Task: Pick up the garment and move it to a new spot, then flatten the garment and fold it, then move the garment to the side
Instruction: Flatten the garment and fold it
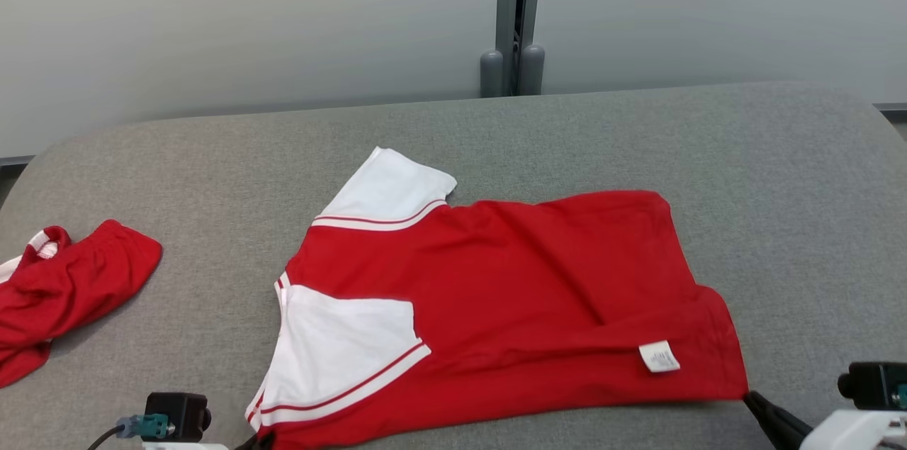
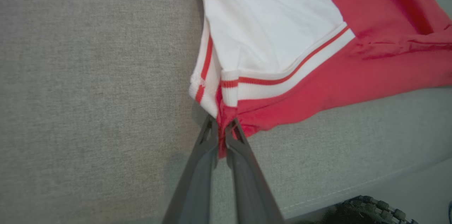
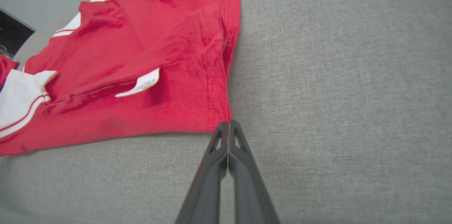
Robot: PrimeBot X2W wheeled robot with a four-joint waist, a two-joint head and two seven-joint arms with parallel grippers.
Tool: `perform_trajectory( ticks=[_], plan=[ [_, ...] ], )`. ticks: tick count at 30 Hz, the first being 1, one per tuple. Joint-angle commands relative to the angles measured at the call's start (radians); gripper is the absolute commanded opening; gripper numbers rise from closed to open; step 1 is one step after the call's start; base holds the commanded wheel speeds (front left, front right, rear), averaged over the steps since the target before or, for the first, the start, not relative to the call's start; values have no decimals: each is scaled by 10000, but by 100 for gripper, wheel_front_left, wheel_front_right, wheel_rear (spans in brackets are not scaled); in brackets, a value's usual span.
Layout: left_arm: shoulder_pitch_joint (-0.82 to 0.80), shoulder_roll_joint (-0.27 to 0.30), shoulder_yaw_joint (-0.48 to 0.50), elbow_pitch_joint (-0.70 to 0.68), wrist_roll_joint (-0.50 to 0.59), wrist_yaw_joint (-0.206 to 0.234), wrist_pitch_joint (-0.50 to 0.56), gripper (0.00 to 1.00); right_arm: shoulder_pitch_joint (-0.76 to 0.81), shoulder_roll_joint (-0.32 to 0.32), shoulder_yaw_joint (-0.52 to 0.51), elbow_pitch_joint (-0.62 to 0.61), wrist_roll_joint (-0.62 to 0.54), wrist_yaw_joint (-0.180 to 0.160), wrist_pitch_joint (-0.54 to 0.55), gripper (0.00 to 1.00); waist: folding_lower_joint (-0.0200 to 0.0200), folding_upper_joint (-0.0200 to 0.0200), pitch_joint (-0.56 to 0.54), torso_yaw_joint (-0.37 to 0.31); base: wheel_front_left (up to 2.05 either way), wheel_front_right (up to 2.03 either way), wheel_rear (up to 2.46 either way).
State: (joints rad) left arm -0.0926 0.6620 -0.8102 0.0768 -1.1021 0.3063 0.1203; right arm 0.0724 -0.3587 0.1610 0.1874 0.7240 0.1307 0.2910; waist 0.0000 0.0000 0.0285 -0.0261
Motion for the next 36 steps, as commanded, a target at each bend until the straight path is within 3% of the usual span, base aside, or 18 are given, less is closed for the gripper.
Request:
perform_trajectory(
  ticks=[1,8,18,19,20,21,22,23,30,36],
  plan=[
    [142,143,10,-102,-38,109,20,0,298,-63,-168,-182,-31,2,199,0,0,0,-43,35,0,0,0],
    [546,557,-105,-872,-8,469,268,0,1487,161,-996,-1281,-306,0,1327,0,0,0,-157,89,0,0,0],
    [1062,1023,-142,-2049,-202,1094,695,0,2349,957,-1820,-2231,-790,2,2671,0,0,0,-14,71,0,0,0],
    [1051,1009,-132,-2094,-222,1124,696,20,2363,1042,-1903,-2261,-860,2,2749,0,0,0,11,70,0,0,0],
    [1029,987,-120,-2130,-240,1178,720,100,2360,1132,-1992,-2278,-906,2,2800,35,0,0,24,72,0,0,0],
    [1029,987,-120,-2130,-240,1178,720,100,2360,1132,-1992,-2278,-906,2,2800,35,0,0,24,72,0,0,0],
    [1013,977,-121,-2160,-258,1186,736,100,2333,1210,-2067,-2315,-982,2,2809,86,0,0,28,71,0,0,0],
    [990,980,-104,-2190,-245,1213,749,100,2283,1271,-2121,-2362,-1036,2,2798,100,0,0,37,68,0,0,0],
    [707,1262,233,-2297,123,1545,370,100,2049,1406,-2690,-2770,-1286,2,2740,100,0,0,112,27,0,0,0],
    [366,1266,418,-2382,361,1555,89,100,1819,1480,-2802,-3072,-1351,2,2639,100,0,0,111,-6,0,0,0]
  ],
)
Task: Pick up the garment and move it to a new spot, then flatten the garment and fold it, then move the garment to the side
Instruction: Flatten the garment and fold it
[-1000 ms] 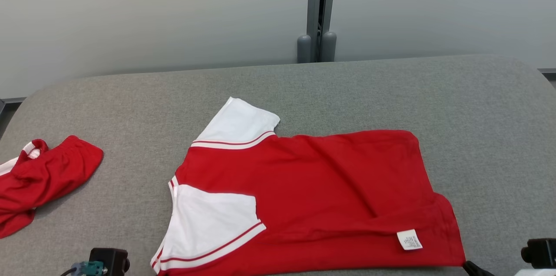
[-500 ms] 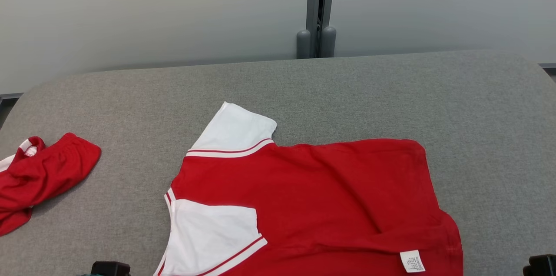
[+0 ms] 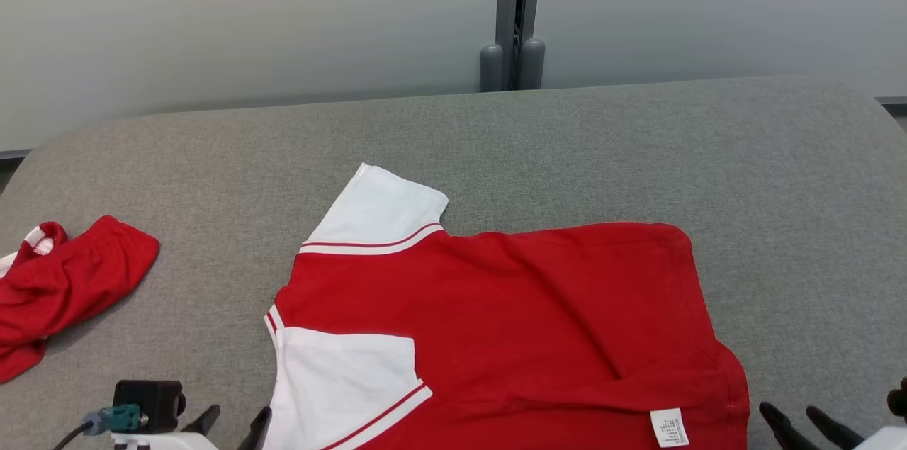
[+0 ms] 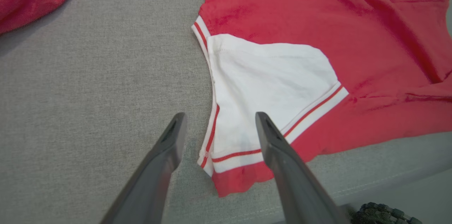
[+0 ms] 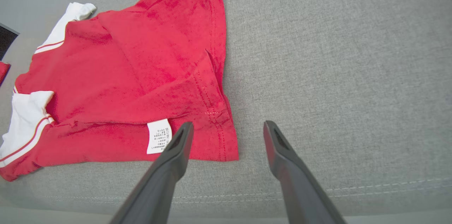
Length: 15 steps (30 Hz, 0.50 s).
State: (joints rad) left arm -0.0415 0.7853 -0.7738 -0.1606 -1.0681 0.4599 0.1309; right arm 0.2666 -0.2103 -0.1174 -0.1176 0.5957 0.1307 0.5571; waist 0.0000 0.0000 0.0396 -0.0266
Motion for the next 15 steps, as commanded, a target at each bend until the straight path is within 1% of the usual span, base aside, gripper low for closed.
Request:
perform_trajectory(
  ticks=[1,5,8,12,15],
  plan=[
    [-268,24,86,-12,104,-13,-75,100,-252,33,-36,-113,-39,2,-174,100,0,0,33,-6,0,0,0],
    [-1150,39,239,-26,572,-150,-139,100,-968,125,-16,-172,40,2,-636,100,0,0,366,-83,0,0,0],
    [-2190,2,296,156,862,-430,110,100,-1803,66,51,6,-164,2,-845,100,0,0,734,-167,0,0,0],
    [-3712,-154,334,866,1085,-1122,612,100,-3255,154,140,610,-463,2,-1178,100,0,0,1441,-394,0,0,0],
    [-5017,-360,374,1581,1068,-1782,1108,100,-4394,200,308,1244,-599,2,-1371,100,0,0,2033,-498,0,0,0]
  ],
)
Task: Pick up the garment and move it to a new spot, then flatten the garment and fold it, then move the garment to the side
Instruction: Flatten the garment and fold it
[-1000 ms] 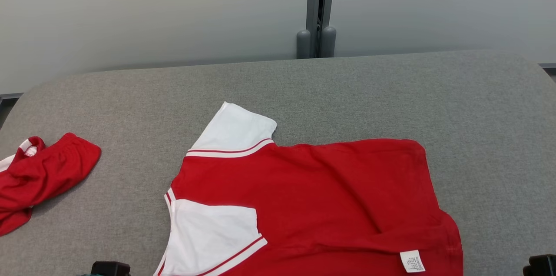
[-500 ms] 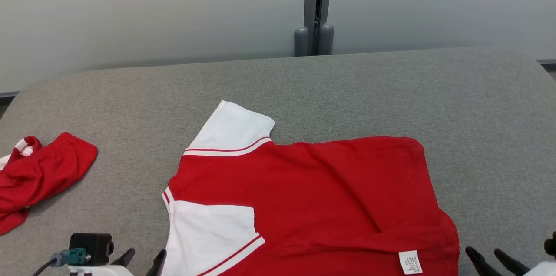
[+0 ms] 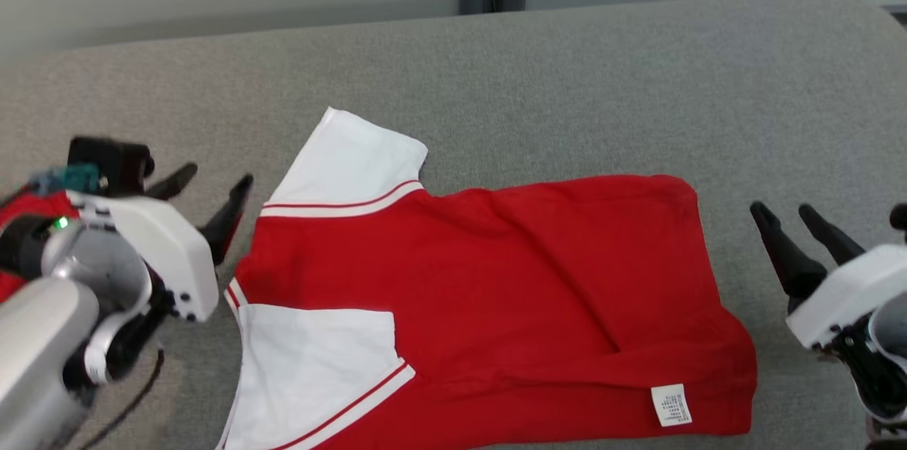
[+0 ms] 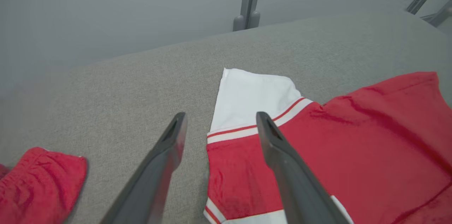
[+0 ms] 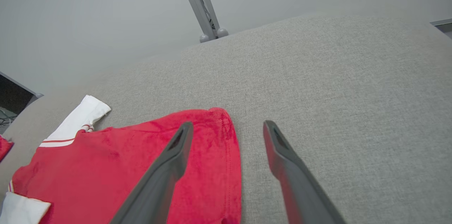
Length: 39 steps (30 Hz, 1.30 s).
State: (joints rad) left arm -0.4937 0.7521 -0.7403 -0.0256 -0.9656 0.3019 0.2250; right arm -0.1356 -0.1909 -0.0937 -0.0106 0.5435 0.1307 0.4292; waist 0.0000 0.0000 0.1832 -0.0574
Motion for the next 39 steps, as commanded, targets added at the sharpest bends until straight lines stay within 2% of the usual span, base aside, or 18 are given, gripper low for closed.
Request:
perform_trajectory(
  ticks=[1,10,13,14,16,17,18,20,27,39],
  plan=[
    [-894,-79,21,514,41,-429,389,100,-733,-15,198,382,-107,2,-88,100,0,0,805,-247,0,0,0],
    [-4120,-768,-507,3114,100,-2356,2388,100,-3340,-245,1429,2625,295,2,202,100,0,0,1926,-647,0,0,0],
    [-4803,-1052,-738,3914,-1,-2880,3030,100,-3960,-299,1914,3209,508,2,443,100,0,0,2116,-775,0,0,0],
    [-4803,-1052,-738,3914,-1,-2880,3030,100,-3960,-299,1914,3209,508,2,443,100,0,0,2116,-775,0,0,0],
    [-5209,-1155,-854,4399,-93,-3191,3530,100,-4262,-335,2267,3499,697,2,613,100,0,0,2244,-852,0,0,0],
    [-5522,-1291,-976,4764,-270,-3540,4039,100,-4556,-374,2572,3688,894,2,658,100,0,0,2381,-921,0,0,0],
    [-5522,-1291,-976,4764,-270,-3540,4039,100,-4556,-374,2572,3688,894,2,658,100,0,0,2381,-921,0,0,0],
    [-5929,-1375,-1139,5243,-436,-3877,4646,100,-4871,-363,3027,3856,1263,2,689,100,0,0,2599,-1042,0,0,0],
    [-6606,-1539,-1260,6079,-685,-4242,4933,100,-5485,-245,4032,4038,1866,2,333,100,0,0,3103,-1419,0,0,0],
    [-7152,-1647,-1709,6853,-765,-4333,4590,100,-6134,-183,5147,4536,2523,0,-323,100,0,0,3587,-1844,0,0,0]
  ],
)
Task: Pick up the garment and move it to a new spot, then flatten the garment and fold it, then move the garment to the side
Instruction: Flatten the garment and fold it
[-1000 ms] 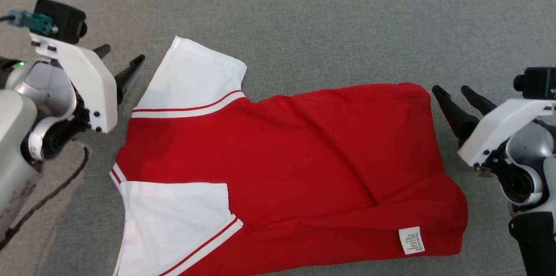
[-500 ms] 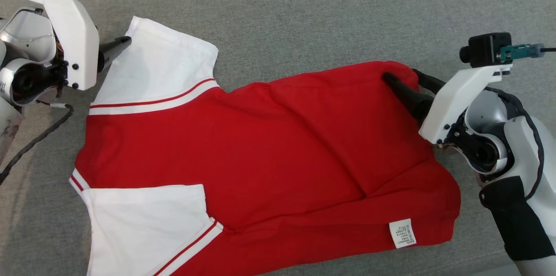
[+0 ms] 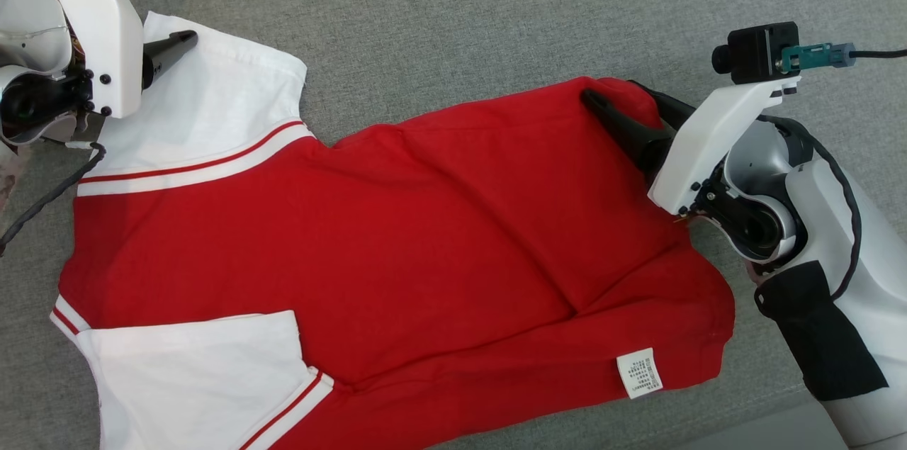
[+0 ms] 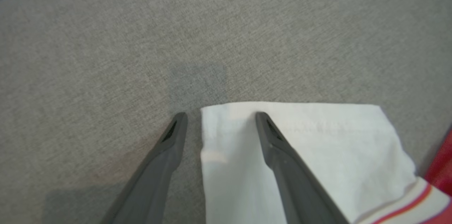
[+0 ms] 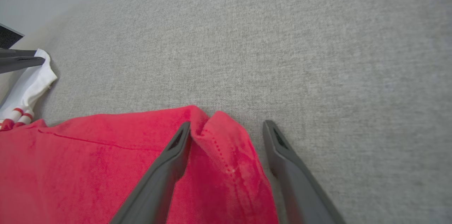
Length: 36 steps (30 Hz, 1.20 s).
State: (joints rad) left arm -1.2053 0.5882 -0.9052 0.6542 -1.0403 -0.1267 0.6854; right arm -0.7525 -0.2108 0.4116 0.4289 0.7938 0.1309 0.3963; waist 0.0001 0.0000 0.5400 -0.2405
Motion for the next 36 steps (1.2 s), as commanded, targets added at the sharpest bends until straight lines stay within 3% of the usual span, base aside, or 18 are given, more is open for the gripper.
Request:
perform_trajectory(
  ticks=[1,2,3,4,5,27,36],
  plan=[
    [-62,-22,-92,78,-70,-48,-49,100,-10,4,156,192,75,-2,-31,100,-1,0,34,-13,0,0,0],
    [-92,-20,-161,109,-47,-49,-84,100,-49,-11,211,250,120,-3,-75,95,-1,0,42,-8,0,0,0],
    [-115,-16,-242,145,-37,-50,-84,97,-68,-17,282,306,176,-2,-116,62,-1,0,35,1,0,0,0],
    [-126,-21,-330,172,-69,-50,-77,45,-73,-39,358,363,228,-2,-150,20,-1,0,11,19,0,0,0],
    [-127,-42,-392,173,-146,-51,-78,0,-90,-60,434,406,287,-2,-180,0,-1,0,-24,45,0,0,0],
    [1124,14,-891,-555,-2054,-53,-1080,0,902,-1103,361,1408,956,-2,-1135,0,-1,0,-2603,1218,0,0,0],
    [2180,890,-1389,-2231,-2914,-53,-215,0,1686,-1648,717,964,1067,-2,-741,0,-1,0,-3692,1573,0,0,0]
  ],
)
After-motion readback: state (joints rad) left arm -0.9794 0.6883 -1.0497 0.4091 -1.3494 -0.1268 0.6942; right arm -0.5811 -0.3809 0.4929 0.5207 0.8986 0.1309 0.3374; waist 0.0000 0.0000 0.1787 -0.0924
